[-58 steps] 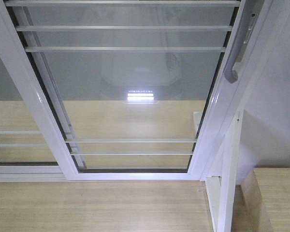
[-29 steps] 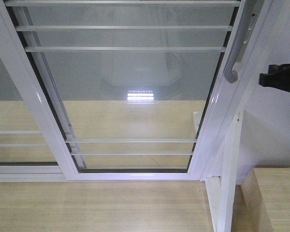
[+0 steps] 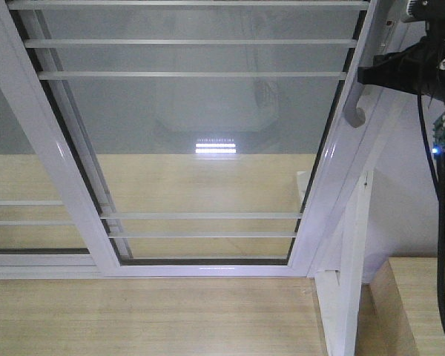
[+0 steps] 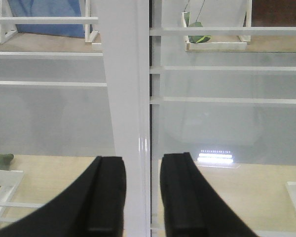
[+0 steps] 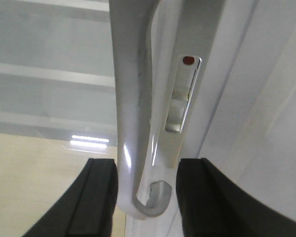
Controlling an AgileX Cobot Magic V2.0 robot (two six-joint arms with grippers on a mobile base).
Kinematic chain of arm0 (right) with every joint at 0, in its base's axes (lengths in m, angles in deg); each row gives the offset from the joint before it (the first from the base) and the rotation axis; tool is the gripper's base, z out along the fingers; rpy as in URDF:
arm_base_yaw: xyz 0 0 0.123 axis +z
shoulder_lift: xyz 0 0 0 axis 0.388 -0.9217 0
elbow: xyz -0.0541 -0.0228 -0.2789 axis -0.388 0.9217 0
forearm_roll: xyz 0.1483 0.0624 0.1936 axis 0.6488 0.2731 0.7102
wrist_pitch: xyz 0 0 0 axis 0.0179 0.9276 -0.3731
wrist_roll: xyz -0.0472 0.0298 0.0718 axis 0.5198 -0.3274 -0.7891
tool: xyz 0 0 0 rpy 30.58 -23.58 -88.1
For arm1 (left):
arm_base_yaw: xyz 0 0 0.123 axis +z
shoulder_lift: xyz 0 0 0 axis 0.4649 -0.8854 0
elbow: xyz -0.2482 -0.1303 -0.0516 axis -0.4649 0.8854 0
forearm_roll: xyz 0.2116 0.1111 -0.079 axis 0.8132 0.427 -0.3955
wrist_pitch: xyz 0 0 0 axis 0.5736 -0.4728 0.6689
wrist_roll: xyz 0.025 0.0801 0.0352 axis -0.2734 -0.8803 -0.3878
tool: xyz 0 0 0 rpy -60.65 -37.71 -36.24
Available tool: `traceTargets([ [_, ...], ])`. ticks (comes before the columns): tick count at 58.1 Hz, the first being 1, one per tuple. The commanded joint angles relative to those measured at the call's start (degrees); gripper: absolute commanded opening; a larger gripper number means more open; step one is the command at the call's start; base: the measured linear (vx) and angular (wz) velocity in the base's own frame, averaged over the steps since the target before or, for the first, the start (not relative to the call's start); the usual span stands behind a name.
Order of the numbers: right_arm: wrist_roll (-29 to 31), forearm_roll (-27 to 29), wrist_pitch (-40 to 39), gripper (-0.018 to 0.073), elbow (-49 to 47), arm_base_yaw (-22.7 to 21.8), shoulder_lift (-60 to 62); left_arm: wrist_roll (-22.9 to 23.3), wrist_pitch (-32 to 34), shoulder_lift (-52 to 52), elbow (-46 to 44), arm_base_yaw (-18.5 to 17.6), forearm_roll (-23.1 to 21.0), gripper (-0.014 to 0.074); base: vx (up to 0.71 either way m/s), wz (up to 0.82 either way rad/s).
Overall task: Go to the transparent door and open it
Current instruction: 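Reach the right gripper up to the silver door handle, then grip the handle with the right gripper and slide the door sideways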
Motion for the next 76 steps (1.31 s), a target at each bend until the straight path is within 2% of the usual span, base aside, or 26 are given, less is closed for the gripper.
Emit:
traceTargets([
  [1, -0.4, -0.2, -4.5, 0.0376, -5.0, -0.1, -0.1, 0.1, 4.6, 0.0, -1.9, -0.2, -0.3, 0.0342, 0.0, 0.0],
  [29, -0.4, -0.3, -5.5, 0.0375, -15.0, -0.1, -10.4, 0.1, 4.6, 0.0, -1.9, -0.2, -0.3, 0.0342, 0.0, 0.0],
  [43, -1.4, -0.1, -5.4, 0.0306, -15.8, 0.3, -11.1, 0.1, 4.6, 0.0, -1.9, -0.2, -0.3, 0.0342, 0.0, 0.0],
  [61, -2.0, -0.2, -5.8, 0.0295, -15.8, 4.7, -11.1, 0.1, 4.6, 0.0, -1.9, -0.2, -0.3, 0.0342, 0.0, 0.0],
  [76, -2.0, -0.2, -9.5, 0.0295, -15.8, 9.1, -11.1, 0.1, 4.5, 0.0, -1.9, -0.2, -0.3, 0.0342, 0.0, 0.0],
])
